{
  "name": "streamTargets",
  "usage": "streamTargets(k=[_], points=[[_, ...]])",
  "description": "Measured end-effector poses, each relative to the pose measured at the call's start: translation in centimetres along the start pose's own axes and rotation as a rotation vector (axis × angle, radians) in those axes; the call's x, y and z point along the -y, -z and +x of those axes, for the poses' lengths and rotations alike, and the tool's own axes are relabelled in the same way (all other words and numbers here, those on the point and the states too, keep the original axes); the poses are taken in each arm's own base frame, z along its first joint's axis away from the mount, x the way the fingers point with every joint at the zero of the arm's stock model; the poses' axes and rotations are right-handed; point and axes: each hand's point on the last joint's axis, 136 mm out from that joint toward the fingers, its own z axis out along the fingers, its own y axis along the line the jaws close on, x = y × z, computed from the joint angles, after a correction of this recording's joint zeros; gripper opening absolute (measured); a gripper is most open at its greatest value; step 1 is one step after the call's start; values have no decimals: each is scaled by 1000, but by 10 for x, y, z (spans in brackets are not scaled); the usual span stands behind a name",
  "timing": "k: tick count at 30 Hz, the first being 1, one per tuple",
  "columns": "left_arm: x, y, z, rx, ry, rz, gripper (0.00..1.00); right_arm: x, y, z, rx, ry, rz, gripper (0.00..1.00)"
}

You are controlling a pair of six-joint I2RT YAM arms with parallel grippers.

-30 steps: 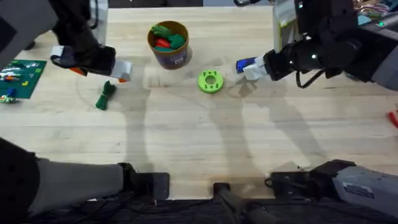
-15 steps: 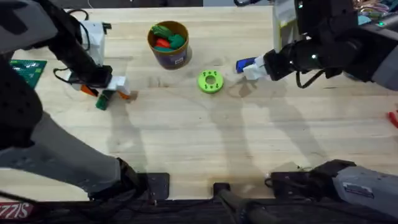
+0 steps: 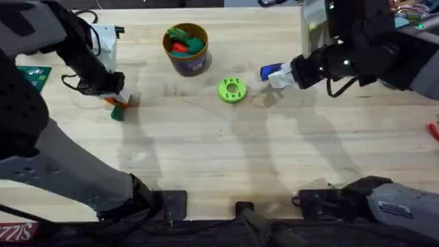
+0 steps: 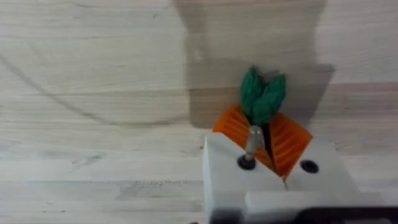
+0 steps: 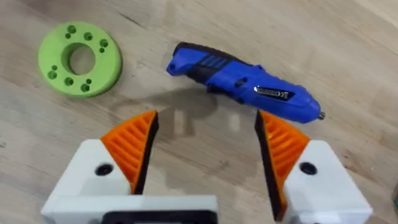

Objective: Pick up the gripper from the table and insert it into the empty holder that is missing its gripper. Then pick up a screw, insert it into the mounting hole, and use the screwdriver to tighten it. Finally, clean up the table by picking up the vegetable and placing it into the bucket.

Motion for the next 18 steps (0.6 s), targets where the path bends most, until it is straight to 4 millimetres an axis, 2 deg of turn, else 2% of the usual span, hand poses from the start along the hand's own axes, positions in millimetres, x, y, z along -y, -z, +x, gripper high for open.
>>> streamTargets(k=[6,7,10,11,14,18], points=[[0,3,-1,-11,-1,6,17,0,0,0,0,0,0,933],[0,9,-4,-18,-2,22,17,0,0,0,0,0,0,933],[-1,50,-37,87,13,62,16,0,0,0,0,0,0,933],[-2,76,-57,167,23,77,16,0,0,0,0,0,0,933],[2,117,-88,306,27,106,16,0,0,0,0,0,0,933],[26,168,-127,491,-20,172,16,0,0,0,0,0,0,933]])
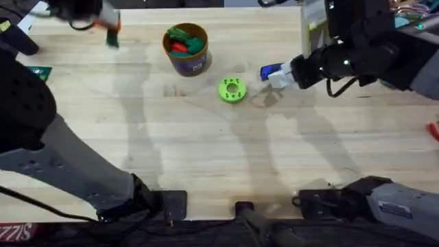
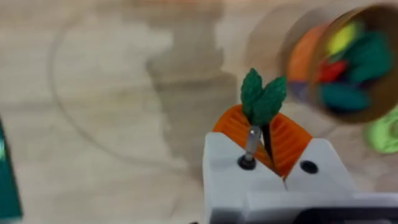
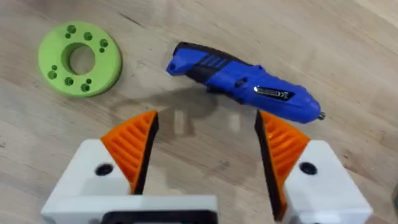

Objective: Pick up the gripper from the table and insert it into the empty holder that is missing its gripper. Then pick up a screw, insert it into the mounting hole, and use the screwdriver to tighten it. Finally, clean up the table by picking up the vegetable and placing it into the bucket.

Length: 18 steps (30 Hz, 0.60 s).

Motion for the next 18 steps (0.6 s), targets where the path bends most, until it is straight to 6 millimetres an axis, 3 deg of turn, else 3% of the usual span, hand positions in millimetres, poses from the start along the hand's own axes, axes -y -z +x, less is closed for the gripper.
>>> streamTargets(k=[5,8,13,18], points=[[58,11,-66,217,-94,101,16,0,0,0,0,0,0,933],[99,9,-86,280,-163,163,16,0,0,0,0,0,0,933],[149,0,-100,322,-247,232,16,0,0,0,0,0,0,933],[163,-32,-93,258,-253,249,16,0,0,0,0,0,0,933]])
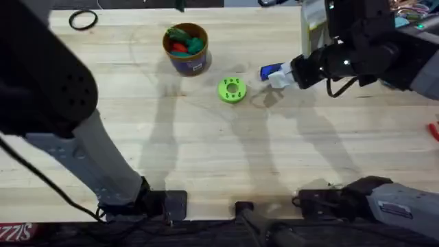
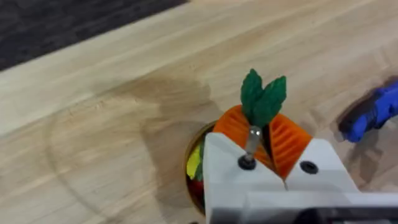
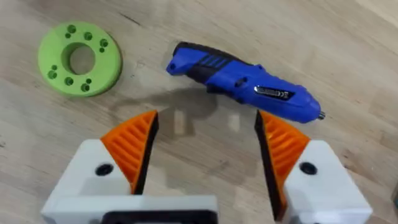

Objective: Pick up the gripper from the table and insert it into the empty holder that is missing its gripper. Then pick up a screw, insert it into the mounting hole, and use the screwdriver to tighten it. Finally, clean up the table by picking up the vegetable and placing it into the bucket.

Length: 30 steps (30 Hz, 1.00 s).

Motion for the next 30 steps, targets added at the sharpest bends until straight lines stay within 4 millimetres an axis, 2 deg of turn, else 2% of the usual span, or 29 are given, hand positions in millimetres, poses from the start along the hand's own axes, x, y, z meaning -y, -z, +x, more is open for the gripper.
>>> streamTargets(k=[4,8,9,19,20,22,24,26,30], points=[[-5,-21,24,-89,41,5,16,0,0,0,0,0,0,933],[-10,-33,47,-174,82,4,16,0,0,0,0,0,0,933],[-11,-38,61,-226,103,6,16,0,0,0,0,0,0,933],[-14,-38,84,-319,132,-19,23,0,0,0,0,0,0,933],[-13,-36,86,-330,134,-18,185,0,0,0,0,0,0,933],[-13,-36,86,-333,137,-18,297,0,0,0,0,0,0,933],[-11,-36,85,-331,137,-11,511,0,0,0,0,0,0,933],[-10,-34,84,-329,135,-13,681,0,0,0,0,0,0,933],[-11,-35,83,-323,135,-17,776,0,0,0,0,0,0,933]])
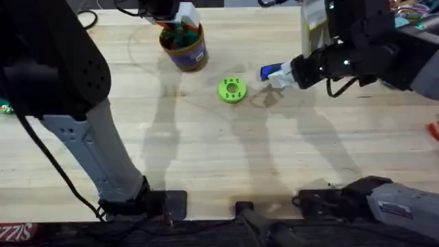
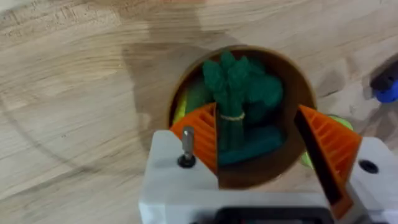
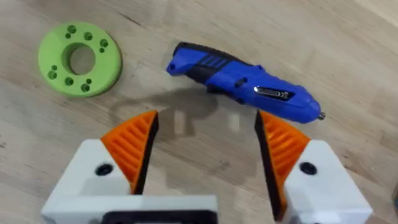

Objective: Pick up the gripper from the table and insert it into the empty holder that is missing its gripper. Then pick up a screw, insert it into the mounting hole, and use the screwdriver to tighten it. Finally, clean up the table by picking up the vegetable and placing it into the bucket.

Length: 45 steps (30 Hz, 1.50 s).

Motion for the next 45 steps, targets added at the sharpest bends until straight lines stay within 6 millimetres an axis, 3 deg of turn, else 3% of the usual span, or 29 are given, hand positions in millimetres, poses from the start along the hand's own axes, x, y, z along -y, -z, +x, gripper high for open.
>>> streamTargets(k=[7,10,13,17,21,25,35,45], points=[[1,3,-4,15,-5,0,791,0,0,0,-1,0,0,933],[4,17,-7,40,-13,-6,795,0,0,1,-4,0,0,933],[14,45,-11,87,-30,-17,800,0,0,2,-8,1,-1,933],[34,100,-6,141,-51,-28,802,-1,0,6,-25,2,-4,933],[54,146,18,140,-63,-33,802,-2,0,11,-46,3,-7,933],[64,174,53,79,-59,-58,802,-2,0,13,-51,4,-7,933],[73,209,111,-34,-39,-120,810,-2,0,13,-52,4,-7,933],[75,216,114,-16,-44,-128,811,-2,0,13,-51,4,-7,933]])
